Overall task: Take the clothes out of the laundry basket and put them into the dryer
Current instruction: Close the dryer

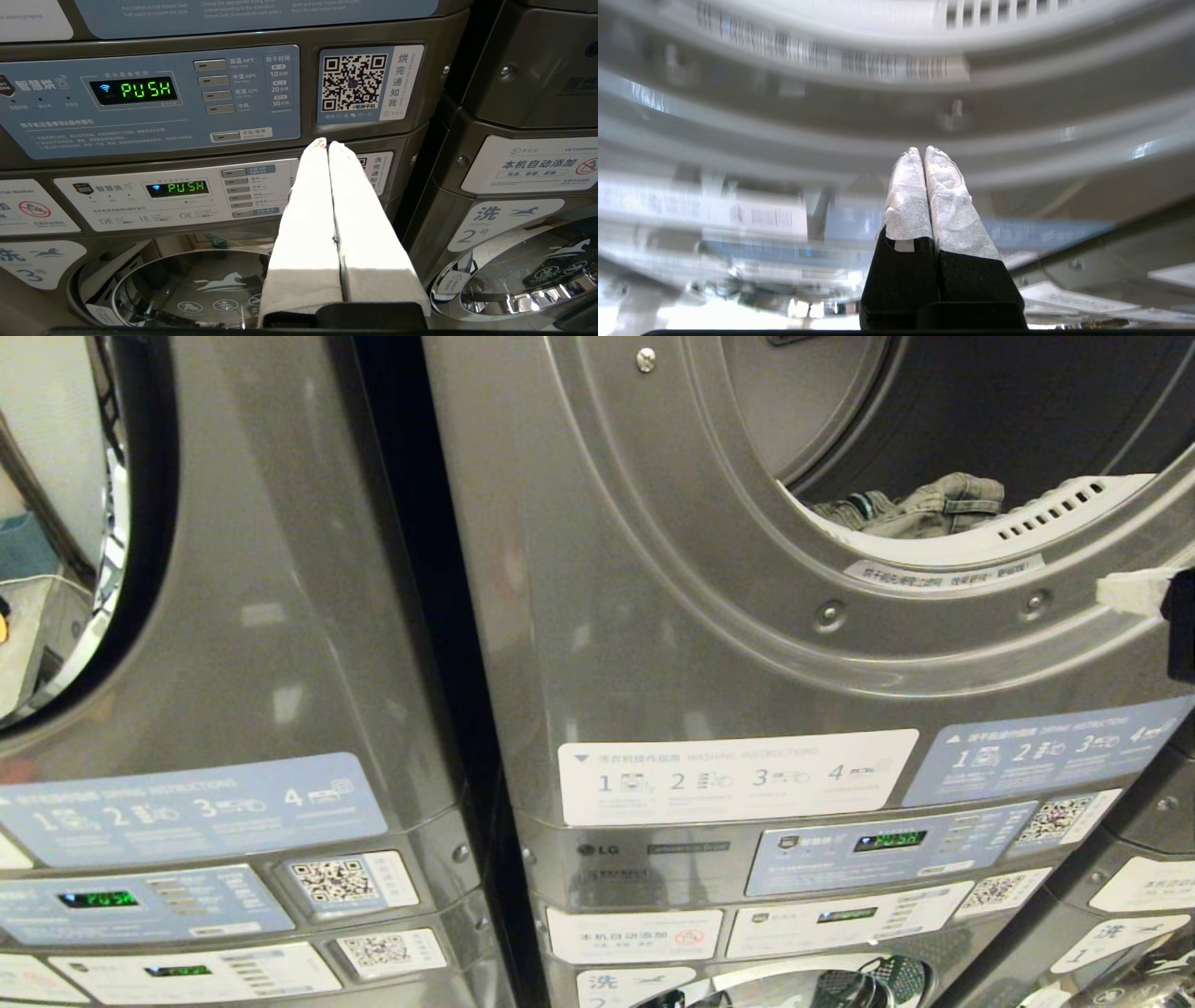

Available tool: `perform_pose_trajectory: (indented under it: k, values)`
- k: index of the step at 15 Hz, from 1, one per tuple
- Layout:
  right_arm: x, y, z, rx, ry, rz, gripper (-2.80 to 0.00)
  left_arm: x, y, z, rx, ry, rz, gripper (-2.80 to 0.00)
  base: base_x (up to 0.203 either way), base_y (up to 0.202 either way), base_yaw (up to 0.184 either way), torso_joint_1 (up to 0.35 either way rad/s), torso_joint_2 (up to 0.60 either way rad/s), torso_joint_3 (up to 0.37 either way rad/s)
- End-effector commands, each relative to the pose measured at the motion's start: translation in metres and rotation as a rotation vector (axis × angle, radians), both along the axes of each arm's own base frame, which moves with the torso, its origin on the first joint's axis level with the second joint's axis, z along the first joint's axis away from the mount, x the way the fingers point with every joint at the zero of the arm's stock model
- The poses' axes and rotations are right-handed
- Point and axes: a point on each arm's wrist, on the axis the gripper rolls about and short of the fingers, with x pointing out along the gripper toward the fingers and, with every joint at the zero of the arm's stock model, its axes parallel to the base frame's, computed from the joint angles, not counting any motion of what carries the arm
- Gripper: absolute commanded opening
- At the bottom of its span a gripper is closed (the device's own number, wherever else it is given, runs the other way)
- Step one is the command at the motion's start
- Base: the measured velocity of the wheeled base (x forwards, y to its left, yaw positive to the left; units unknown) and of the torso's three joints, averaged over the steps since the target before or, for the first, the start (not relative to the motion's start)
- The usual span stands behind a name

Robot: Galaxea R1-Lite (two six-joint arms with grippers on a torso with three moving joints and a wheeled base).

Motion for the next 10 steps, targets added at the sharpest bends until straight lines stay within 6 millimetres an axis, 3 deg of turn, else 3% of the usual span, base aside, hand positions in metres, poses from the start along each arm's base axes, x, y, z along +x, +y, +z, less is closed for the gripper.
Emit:
perform_pose_trajectory:
  k: [1,3,5,8,10]
  values:
    - [-0.024,-0.016,-0.009,0.005,-0.006,-0.002,-2.80,0.000,0.000,0.000,0.000,0.001,0.001,-2.80,0.000,0.000,0.000,0.000,0.00,0.000]
    - [-0.040,-0.031,-0.043,-0.016,0.070,0.008,-2.80,0.000,0.000,0.000,0.000,0.001,0.001,-2.80,0.000,0.000,0.000,0.000,0.00,0.000]
    - [-0.062,-0.042,-0.091,-0.031,0.177,0.033,-2.80,0.000,0.000,0.000,0.000,0.001,0.001,-2.80,0.000,0.000,0.000,0.000,0.00,0.000]
    - [-0.100,-0.050,-0.181,-0.056,0.331,0.074,-2.80,0.000,0.000,0.000,0.000,0.001,0.001,-2.80,0.000,0.000,0.000,0.000,0.00,0.000]
    - [-0.125,-0.053,-0.237,-0.054,0.318,0.078,-2.80,0.000,0.000,0.000,0.000,0.001,0.001,-2.80,0.000,0.000,0.000,0.000,0.00,0.000]
